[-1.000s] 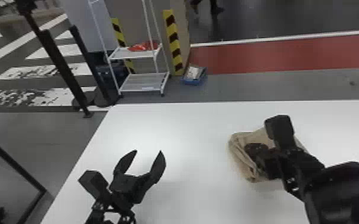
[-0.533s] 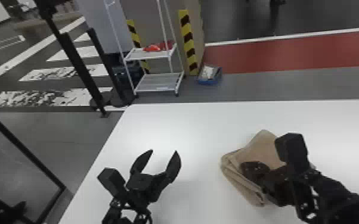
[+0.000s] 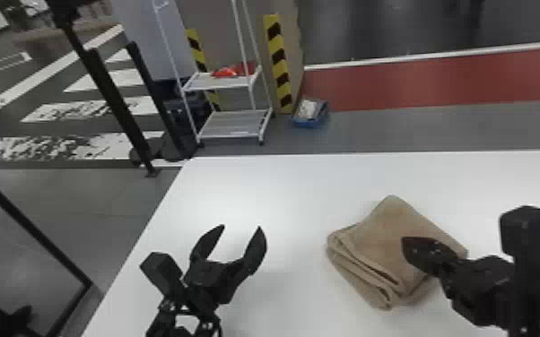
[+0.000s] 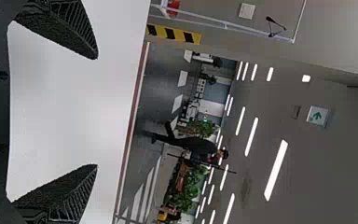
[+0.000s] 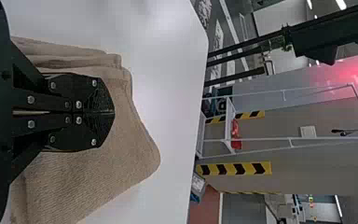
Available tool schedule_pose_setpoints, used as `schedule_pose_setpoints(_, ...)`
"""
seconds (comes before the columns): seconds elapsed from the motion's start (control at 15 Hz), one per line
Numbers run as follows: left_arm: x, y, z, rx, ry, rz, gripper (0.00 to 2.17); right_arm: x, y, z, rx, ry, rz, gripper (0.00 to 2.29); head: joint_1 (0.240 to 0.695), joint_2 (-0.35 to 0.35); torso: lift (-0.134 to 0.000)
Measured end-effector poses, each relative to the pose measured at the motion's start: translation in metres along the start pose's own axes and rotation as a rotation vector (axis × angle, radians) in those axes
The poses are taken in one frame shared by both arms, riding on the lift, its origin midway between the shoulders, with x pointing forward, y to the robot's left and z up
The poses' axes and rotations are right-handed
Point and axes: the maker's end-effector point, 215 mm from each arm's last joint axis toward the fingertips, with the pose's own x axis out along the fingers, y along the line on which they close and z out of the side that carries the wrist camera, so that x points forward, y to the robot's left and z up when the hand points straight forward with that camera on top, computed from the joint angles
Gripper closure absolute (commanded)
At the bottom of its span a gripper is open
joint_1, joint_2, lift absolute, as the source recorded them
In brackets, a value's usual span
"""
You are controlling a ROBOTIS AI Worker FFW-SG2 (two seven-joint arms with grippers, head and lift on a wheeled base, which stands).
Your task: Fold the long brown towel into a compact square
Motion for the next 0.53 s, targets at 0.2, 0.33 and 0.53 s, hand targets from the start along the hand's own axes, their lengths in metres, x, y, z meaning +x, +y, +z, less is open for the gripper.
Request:
schedule_pose_setpoints(0.2, 0.003, 0.001, 0.001, -0.004, -0.003, 0.000, 0.04, -0.037, -0.030, -0.015, 0.051, 0.025, -0.063, 2.11, 0.695, 0.265, -0.126)
schedule_pose_setpoints(0.33, 0.006, -0.003, 0.000, -0.006, -0.003, -0.007, 0.04, -0.039, -0.046, -0.016, 0.062, 0.036, -0.087, 2.11, 0.695, 0.229, -0.126)
schedule_pose_setpoints(0.53, 0.007, -0.007, -0.002, -0.007, 0.001, -0.015, 0.04, -0.006, -0.058, 0.007, 0.026, 0.006, -0.068, 2.11, 0.695, 0.222, -0.126)
